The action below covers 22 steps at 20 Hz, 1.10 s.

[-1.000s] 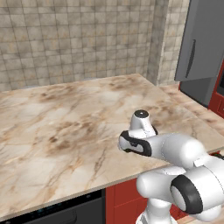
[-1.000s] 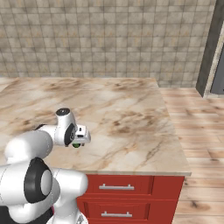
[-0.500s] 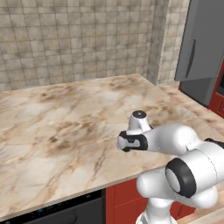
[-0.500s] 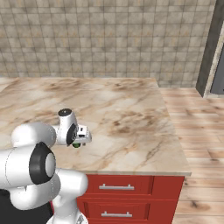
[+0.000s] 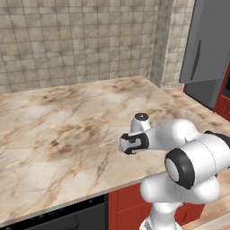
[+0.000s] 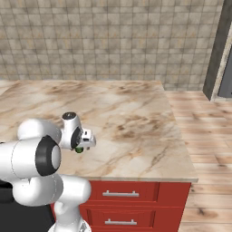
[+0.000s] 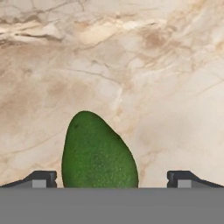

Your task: Place the liquor and beer on the top shelf of the fridge to keep them out of children's reach, and place the avocado on lower shelves for easy access.

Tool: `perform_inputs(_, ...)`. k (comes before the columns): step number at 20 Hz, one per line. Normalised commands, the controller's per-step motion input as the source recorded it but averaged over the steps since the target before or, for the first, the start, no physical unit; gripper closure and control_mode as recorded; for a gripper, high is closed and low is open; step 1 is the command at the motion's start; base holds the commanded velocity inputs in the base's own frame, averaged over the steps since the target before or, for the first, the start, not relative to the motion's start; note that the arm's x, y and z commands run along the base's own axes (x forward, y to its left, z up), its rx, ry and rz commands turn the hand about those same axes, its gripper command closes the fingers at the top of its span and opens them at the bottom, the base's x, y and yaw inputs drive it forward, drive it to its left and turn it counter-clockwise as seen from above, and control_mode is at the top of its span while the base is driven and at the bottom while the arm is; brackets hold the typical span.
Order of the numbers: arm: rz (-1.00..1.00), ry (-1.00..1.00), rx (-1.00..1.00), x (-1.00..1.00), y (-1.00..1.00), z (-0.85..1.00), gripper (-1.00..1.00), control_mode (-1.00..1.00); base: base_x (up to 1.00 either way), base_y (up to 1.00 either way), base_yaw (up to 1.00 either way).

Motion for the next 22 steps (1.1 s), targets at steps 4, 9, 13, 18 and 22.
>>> perform_inputs(4, 0.0, 0.03, 0.0, 0.02, 0.0, -0.13, -1.0, -1.0, 0.0, 0.0, 0.0)
perform_inputs(9, 0.0, 0.06, 0.0, 0.0, 0.0, -0.16, -1.0, -1.0, 0.0, 0.0, 0.0)
perform_inputs(13, 0.0, 0.06, 0.0, 0.0, 0.0, -0.18, -1.0, -1.0, 0.0, 0.0, 0.0)
perform_inputs(18, 0.0, 0.04, 0.0, 0.0, 0.0, -0.1, -1.0, -1.0, 0.0, 0.0, 0.0)
perform_inputs(22, 0.0, 0.01, 0.0, 0.02, 0.03, -0.04, -1.0, -1.0, 0.0, 0.0, 0.0)
